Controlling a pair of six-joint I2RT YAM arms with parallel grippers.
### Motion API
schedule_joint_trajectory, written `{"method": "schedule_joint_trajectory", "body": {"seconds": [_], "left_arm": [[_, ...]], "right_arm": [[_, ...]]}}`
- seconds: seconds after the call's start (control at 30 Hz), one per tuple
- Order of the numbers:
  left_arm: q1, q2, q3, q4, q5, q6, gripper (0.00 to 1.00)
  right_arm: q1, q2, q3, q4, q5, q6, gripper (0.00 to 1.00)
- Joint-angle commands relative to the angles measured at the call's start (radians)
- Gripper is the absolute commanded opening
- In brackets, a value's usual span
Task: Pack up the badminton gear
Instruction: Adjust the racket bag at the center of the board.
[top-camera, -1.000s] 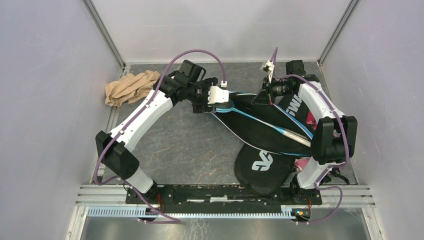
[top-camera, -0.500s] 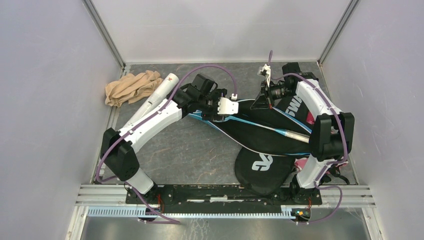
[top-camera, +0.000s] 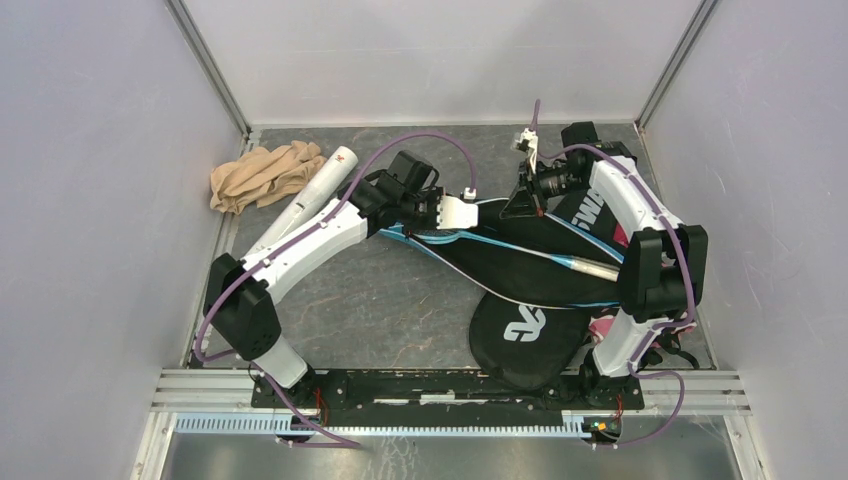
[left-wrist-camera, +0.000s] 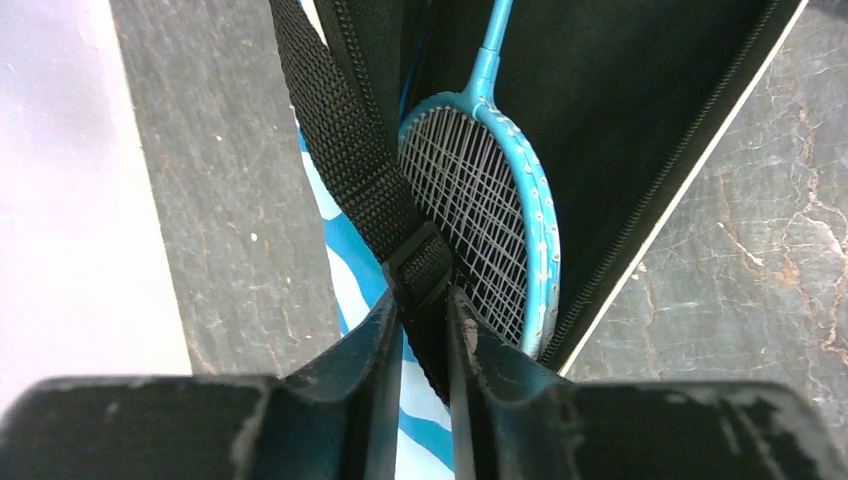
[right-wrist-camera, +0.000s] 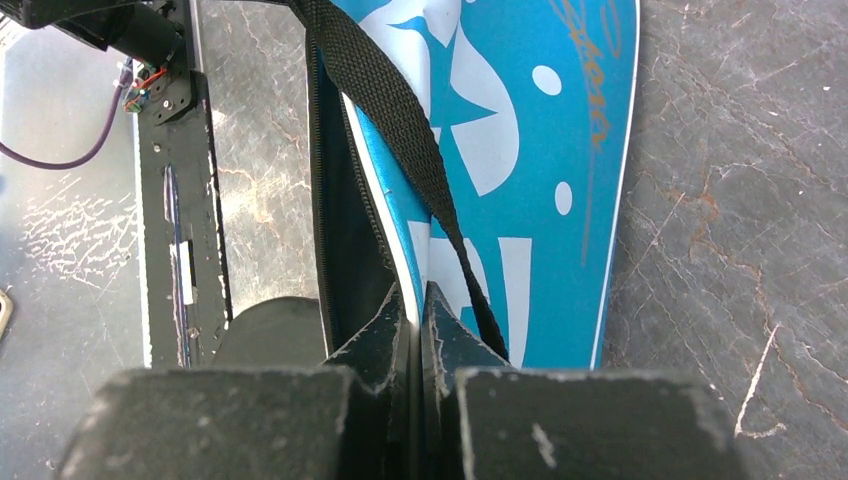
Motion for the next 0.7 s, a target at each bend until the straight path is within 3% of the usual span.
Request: {"method": "schedule_joint_trajectory", "body": {"seconds": [0.0,0.1,0.37,0.47,0.67], "left_arm": [[-0.002,0.037,0.066,-0.109,0.022,-0.093,0.21],[-0.001,0.064,0.11,-0.184,0.034,-0.137,0.03],[0.011,0.055,0.144,-0.227,0.066,-0.345,0.02],[0.027,0.052,0.18,-0.251,0.106,-0.43,0.02],[0.077,0.074,0.307,-0.31,0.178,-0.596,0.02]], "right_arm": [[0.013,-0.015,0.058,-0.008,-0.02,-0.004,0.04],[0.015,-0.034,0.06,-0.009,0.017,-0.008,0.16],[0.026,-0.178,0.066,0.067,0.221,0.055,0.69],[0.029,-0.242,0.041,0.096,0.258,0.072,0.75],[0.032,-0.343,0.006,0.056,0.235,0.015,0.72]]}}
